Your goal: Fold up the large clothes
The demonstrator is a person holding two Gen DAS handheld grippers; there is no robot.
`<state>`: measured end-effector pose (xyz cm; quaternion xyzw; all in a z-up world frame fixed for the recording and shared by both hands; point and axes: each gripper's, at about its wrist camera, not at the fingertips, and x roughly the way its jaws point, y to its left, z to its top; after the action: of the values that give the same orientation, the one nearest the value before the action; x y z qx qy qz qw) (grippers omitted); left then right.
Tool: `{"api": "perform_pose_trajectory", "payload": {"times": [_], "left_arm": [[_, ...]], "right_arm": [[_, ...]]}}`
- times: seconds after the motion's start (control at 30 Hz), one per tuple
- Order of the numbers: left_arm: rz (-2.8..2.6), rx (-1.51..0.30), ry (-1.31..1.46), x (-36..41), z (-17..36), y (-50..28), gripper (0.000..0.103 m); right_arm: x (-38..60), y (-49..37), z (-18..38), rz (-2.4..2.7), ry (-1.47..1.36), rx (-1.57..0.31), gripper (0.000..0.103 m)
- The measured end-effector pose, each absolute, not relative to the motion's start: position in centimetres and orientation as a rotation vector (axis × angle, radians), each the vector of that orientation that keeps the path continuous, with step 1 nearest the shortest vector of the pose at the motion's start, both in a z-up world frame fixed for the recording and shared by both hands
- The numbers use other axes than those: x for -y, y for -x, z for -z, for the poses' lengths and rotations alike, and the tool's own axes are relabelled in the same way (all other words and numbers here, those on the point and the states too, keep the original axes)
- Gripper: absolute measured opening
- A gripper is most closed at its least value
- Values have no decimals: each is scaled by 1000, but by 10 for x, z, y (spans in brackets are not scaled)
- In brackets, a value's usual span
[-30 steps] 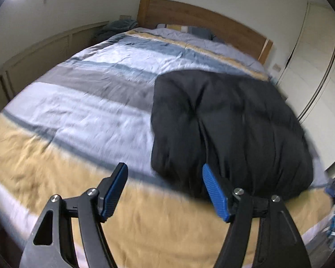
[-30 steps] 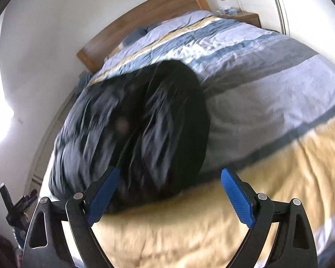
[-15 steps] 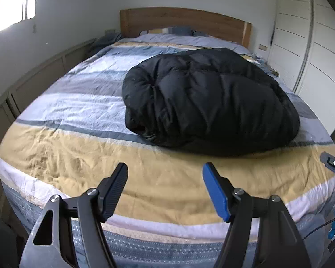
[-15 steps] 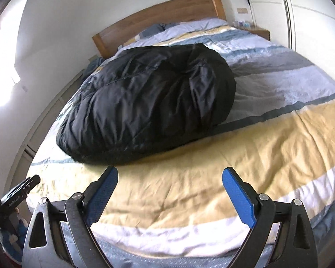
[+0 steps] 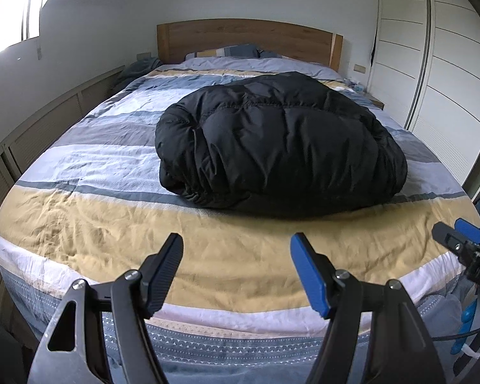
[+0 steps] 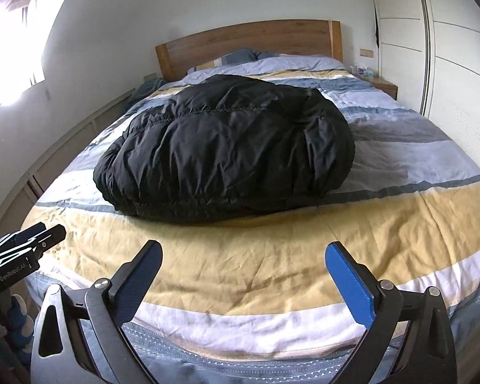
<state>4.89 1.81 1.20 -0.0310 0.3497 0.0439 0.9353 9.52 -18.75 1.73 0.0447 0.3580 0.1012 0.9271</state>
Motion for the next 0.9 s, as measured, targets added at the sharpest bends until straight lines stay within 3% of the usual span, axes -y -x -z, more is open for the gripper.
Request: {"api": "perform_pose_trajectory", "payload": {"times": [0.9], "left_arm": [[-69, -836, 79, -26, 41, -102, 68]], "right_arm": [[176, -140, 25, -177, -40, -812, 102]]}}
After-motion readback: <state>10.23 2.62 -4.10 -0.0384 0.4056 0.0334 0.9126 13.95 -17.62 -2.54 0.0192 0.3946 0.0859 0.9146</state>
